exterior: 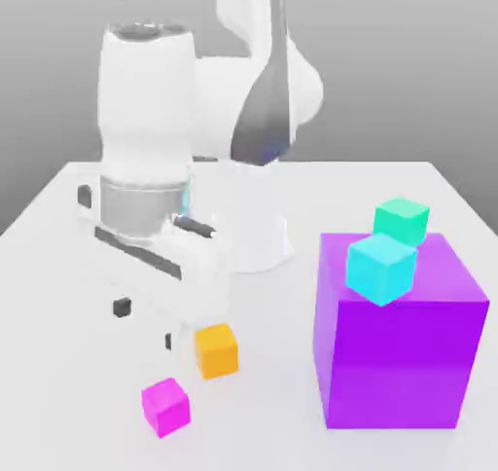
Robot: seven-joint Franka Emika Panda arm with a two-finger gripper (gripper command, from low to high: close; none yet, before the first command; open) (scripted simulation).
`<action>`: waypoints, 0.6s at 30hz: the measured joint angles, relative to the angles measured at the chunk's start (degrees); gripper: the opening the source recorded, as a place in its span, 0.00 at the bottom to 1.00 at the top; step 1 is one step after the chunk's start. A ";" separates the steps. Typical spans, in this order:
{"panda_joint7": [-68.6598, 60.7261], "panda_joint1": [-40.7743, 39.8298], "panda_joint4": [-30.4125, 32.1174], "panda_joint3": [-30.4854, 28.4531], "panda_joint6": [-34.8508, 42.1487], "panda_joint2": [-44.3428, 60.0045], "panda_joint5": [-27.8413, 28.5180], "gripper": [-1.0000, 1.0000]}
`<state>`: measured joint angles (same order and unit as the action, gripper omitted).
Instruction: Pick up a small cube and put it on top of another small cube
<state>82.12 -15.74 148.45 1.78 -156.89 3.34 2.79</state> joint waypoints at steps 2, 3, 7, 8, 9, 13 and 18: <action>1.95 -0.31 1.42 -0.23 -2.15 4.10 -1.31 0.50; 2.44 -0.39 1.58 -0.29 -3.51 6.16 -1.68 0.50; 3.08 -0.11 0.45 -0.75 -9.83 14.45 -1.77 0.50; 3.21 0.05 0.06 -0.95 -11.51 16.54 -1.64 0.50; 3.28 0.17 -0.20 -1.09 -12.59 17.89 -1.55 0.00; 3.33 0.16 -0.20 -1.08 -12.65 17.89 -1.51 0.00; 3.28 -0.19 0.44 -0.71 -10.16 14.73 -1.63 0.00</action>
<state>85.40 -15.93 148.88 1.08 -167.05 18.07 1.16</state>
